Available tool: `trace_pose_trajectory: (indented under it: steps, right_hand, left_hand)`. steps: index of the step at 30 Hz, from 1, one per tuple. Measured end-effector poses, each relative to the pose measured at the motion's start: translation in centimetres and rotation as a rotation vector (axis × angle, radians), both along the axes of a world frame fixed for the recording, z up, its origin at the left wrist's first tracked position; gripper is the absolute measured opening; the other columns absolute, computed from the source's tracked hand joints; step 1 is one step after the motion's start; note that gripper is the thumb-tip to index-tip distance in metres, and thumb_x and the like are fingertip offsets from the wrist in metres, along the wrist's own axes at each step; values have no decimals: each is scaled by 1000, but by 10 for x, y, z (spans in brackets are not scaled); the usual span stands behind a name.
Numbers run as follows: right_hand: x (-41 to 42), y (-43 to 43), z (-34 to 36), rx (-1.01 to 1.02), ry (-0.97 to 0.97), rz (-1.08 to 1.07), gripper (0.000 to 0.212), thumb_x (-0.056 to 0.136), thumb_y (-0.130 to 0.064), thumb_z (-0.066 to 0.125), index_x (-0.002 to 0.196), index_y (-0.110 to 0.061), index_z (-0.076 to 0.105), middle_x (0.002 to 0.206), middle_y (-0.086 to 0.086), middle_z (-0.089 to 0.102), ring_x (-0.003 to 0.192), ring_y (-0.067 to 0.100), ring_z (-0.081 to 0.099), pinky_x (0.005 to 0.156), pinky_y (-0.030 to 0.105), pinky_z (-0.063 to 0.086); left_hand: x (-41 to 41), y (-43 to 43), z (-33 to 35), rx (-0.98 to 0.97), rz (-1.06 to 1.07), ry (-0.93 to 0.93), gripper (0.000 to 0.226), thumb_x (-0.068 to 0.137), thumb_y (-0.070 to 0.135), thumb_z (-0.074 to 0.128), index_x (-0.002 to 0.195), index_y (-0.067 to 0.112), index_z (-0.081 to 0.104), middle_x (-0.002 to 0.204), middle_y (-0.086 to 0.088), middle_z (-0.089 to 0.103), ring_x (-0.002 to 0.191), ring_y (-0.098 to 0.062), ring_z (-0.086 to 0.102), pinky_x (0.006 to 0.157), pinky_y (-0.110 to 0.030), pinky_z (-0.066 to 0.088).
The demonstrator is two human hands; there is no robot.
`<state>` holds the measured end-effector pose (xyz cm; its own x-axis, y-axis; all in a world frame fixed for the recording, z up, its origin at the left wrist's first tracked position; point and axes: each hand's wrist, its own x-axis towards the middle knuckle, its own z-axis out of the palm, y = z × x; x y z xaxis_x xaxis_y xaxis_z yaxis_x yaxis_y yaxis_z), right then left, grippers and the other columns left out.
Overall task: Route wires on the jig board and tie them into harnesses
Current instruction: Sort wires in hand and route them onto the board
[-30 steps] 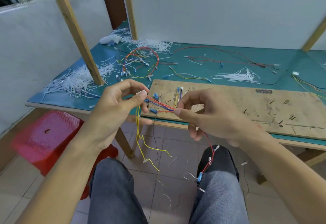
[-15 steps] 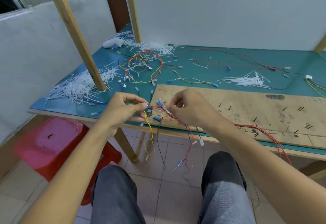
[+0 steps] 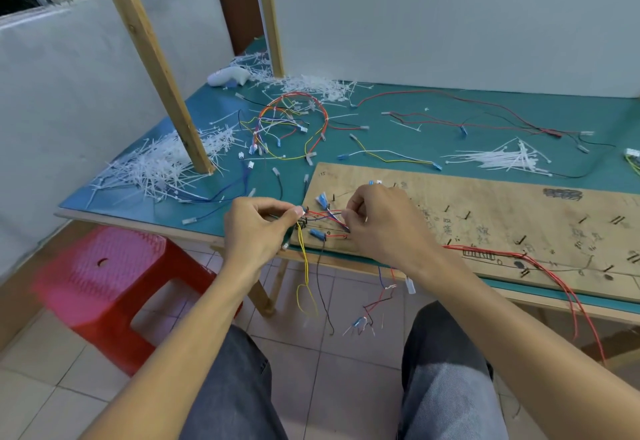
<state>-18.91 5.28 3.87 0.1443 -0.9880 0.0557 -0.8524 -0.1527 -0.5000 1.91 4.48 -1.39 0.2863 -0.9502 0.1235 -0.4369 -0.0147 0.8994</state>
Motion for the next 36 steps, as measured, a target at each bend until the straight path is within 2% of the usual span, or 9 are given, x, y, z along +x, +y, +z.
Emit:
trace_pose_trajectory:
  steps: [4,7,12,21,24,29,31,34,36]
  right_hand:
    - [-1,2,-1,-62,-51,5,13,102,-31,59,93,-23,65,90,0,69,88,29,63,75,46,56]
    - [-1,4,-2,-80,15,-21,14,102,-31,57,95,-22,65,90,2,69,89,30,64,75,46,57]
    - [-2,8,-4,-61,139,-5,16,101,-29,55,99,-19,67,95,5,70,92,33,64,75,44,57]
    - [-28,24,5,103,97,102,12,100,-32,66,94,-23,71,90,3,71,90,29,67,80,44,58]
    - [-41,30,14,132,86,123,10,98,-27,70,93,-20,75,85,-1,74,85,23,68,78,41,59]
    - [-62,39,25,305,11,151,27,103,-26,62,81,-15,72,61,-5,74,53,12,70,53,29,56]
    - [-66,42,25,332,-66,169,28,105,-29,62,84,-13,73,64,-4,75,54,11,72,56,29,55]
    - [-70,49,22,469,-351,158,23,106,-29,62,95,-11,71,72,3,77,61,18,74,63,36,54]
    - [-71,57,17,572,-510,161,19,107,-26,63,103,-8,69,75,5,75,64,22,73,66,32,56]
  left_hand:
    - [1,0,-2,-36,9,78,9,84,30,89,78,34,84,70,8,77,45,-3,58,52,-25,47]
    - [-3,-1,-7,-58,17,8,8,84,32,89,77,33,84,65,13,74,46,-1,59,54,-26,49]
    - [-8,-2,-12,-88,22,-122,11,83,32,89,74,32,82,63,20,72,60,3,67,53,-6,42]
    - [-7,-4,-14,-68,9,-142,13,84,30,88,73,33,82,63,19,73,63,1,70,55,-9,46]
    - [-6,-5,-15,-57,3,-122,11,84,31,88,74,32,83,64,18,73,62,0,70,58,-18,49]
    - [-5,-6,-16,-36,-1,-85,10,84,31,88,76,31,83,65,14,74,56,-1,66,56,-24,48]
    - [-6,-6,-17,-30,-1,-75,9,85,31,88,77,30,83,65,13,74,57,-2,66,57,-25,48]
    - [-6,-6,-18,-37,5,-78,10,85,31,88,76,30,83,65,14,74,56,-1,65,58,-24,47]
    - [-6,-5,-18,-46,2,-82,11,85,31,88,75,31,83,65,15,74,56,0,65,57,-23,46]
